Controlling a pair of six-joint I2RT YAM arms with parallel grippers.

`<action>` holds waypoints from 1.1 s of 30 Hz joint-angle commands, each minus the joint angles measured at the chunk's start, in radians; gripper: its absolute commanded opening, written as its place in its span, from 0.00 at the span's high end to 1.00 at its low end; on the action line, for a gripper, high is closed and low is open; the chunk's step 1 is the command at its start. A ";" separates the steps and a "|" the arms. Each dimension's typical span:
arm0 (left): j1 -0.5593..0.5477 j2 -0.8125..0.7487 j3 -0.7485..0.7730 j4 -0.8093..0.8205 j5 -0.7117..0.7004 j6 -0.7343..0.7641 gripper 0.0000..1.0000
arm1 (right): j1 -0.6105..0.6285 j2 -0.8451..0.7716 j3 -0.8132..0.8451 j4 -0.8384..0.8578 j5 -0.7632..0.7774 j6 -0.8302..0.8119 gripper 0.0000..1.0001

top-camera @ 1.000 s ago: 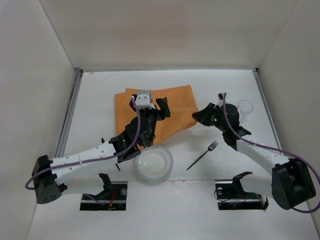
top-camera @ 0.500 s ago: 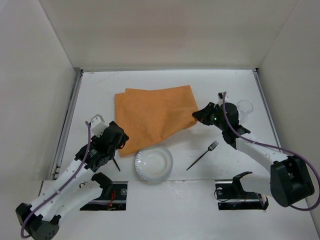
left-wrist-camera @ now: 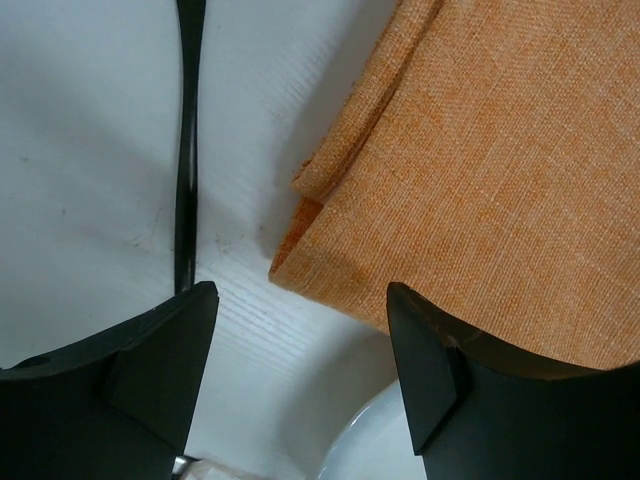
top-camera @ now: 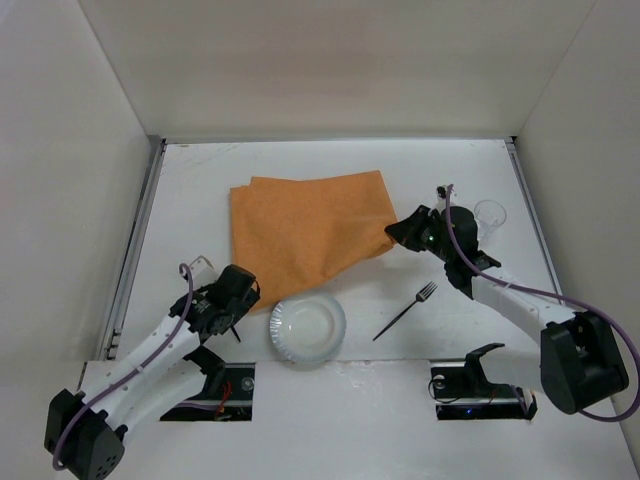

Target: Set the dinner table for one person

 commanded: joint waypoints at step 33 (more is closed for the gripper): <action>0.168 0.116 0.084 0.578 0.073 0.178 1.00 | -0.063 -0.169 0.025 0.033 0.026 0.063 0.97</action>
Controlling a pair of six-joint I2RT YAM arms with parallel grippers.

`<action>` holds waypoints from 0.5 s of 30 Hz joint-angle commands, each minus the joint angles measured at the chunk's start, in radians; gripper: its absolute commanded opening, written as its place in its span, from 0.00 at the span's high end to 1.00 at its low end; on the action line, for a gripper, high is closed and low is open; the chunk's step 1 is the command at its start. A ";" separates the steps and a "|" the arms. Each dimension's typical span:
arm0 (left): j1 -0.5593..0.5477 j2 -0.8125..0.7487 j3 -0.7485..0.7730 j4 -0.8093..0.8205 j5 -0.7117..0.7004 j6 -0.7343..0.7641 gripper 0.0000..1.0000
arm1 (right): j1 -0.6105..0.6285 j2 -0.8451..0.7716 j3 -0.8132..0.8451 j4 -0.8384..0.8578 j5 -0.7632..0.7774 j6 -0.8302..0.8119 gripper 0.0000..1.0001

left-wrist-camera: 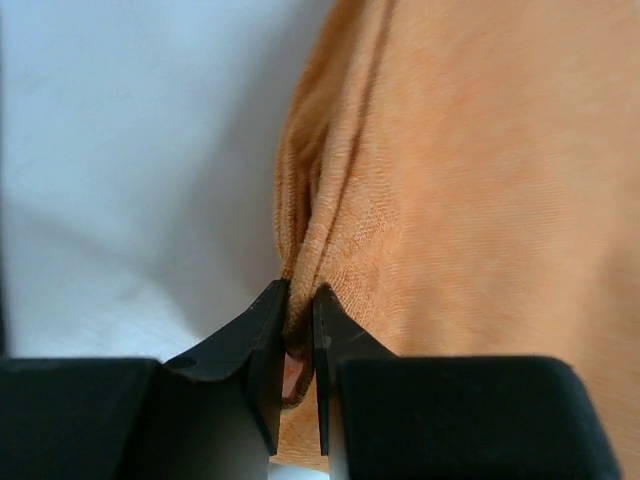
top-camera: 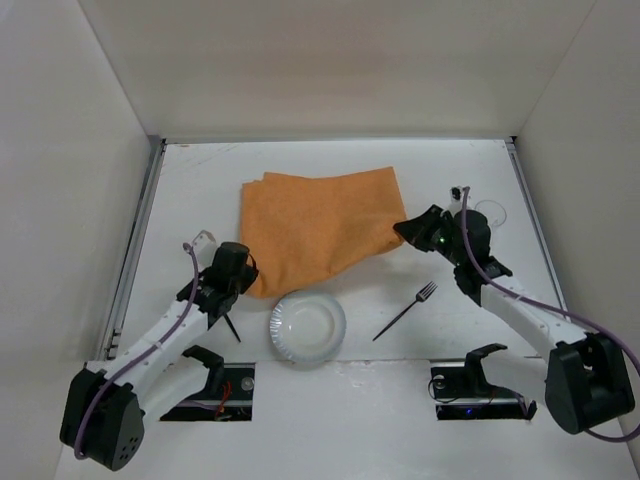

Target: Set the dinner table for one person

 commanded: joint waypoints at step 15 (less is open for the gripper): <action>0.294 0.693 1.139 0.286 0.153 0.071 1.00 | -0.118 0.580 1.131 -0.291 0.034 -0.025 0.99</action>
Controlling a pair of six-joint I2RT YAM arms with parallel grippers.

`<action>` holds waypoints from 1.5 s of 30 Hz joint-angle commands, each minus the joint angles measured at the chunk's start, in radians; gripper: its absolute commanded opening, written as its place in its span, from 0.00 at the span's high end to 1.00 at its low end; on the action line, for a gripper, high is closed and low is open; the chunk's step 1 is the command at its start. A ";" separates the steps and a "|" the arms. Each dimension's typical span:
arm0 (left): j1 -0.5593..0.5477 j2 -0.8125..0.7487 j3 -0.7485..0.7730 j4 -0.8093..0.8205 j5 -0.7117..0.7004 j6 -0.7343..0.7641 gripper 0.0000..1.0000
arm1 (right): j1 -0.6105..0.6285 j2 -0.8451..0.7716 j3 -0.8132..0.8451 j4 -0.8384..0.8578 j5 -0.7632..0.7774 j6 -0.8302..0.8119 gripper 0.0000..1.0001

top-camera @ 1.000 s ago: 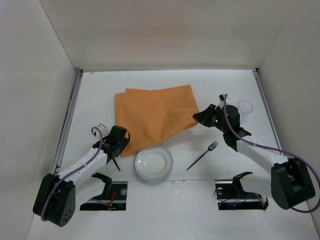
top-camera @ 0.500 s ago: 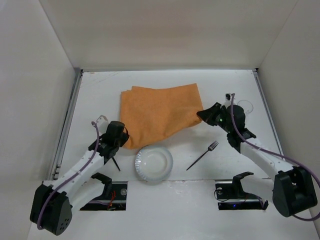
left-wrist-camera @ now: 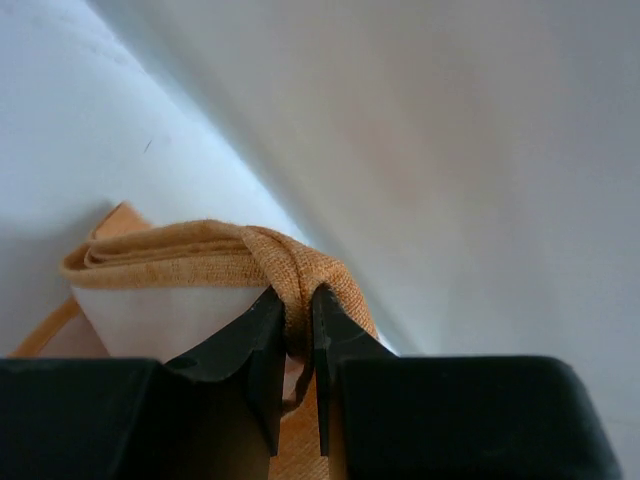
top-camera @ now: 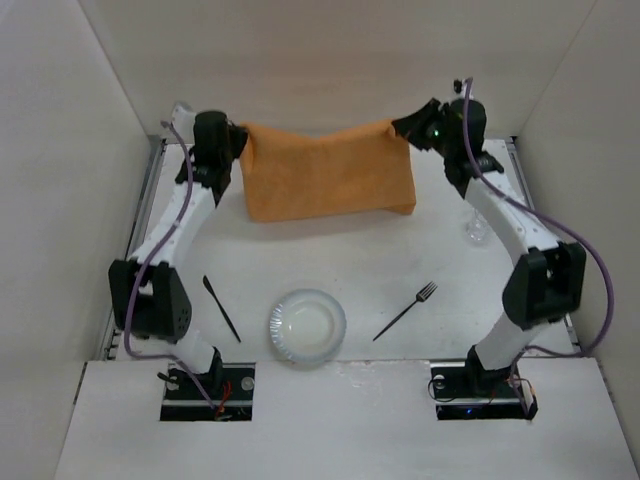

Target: Set the dinner table for one person

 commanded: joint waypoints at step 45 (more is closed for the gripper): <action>-0.201 -0.550 -0.827 0.097 -0.030 0.075 0.56 | 0.163 -0.329 -0.730 0.001 0.377 0.000 0.80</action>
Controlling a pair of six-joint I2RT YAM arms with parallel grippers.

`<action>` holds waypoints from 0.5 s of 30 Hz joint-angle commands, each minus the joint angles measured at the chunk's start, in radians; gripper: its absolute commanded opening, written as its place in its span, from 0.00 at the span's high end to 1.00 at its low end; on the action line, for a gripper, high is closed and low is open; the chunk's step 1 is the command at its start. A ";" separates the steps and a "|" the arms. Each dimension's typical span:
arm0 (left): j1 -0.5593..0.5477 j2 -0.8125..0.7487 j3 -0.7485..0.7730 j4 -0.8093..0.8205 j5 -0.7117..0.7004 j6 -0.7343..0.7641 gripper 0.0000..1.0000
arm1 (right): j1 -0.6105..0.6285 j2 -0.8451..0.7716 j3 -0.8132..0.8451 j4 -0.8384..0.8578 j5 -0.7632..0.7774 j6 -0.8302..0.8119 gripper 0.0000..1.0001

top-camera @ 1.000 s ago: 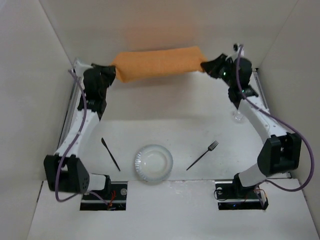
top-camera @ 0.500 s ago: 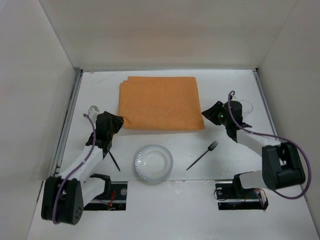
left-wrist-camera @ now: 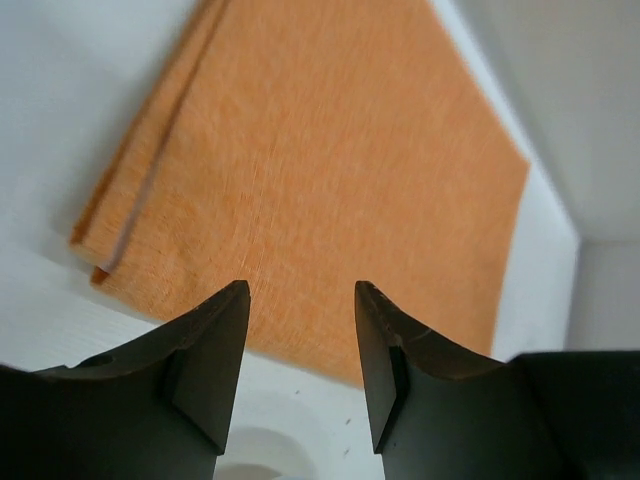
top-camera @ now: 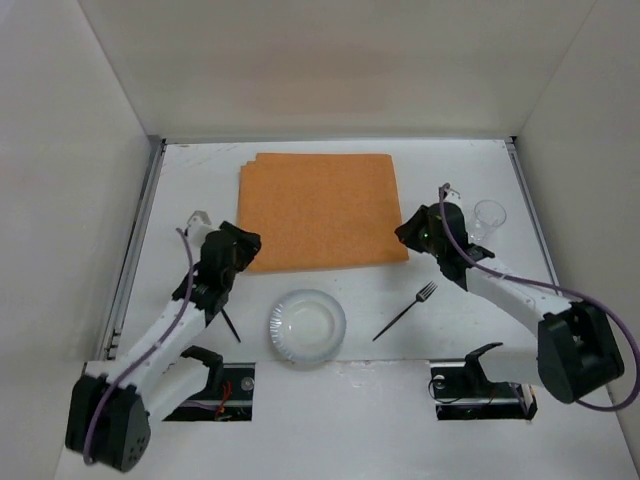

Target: Set the dinner table for one person

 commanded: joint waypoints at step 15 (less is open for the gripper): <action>-0.069 0.251 -0.149 0.156 -0.151 -0.057 0.57 | 0.025 0.263 0.029 -0.057 0.153 0.084 0.62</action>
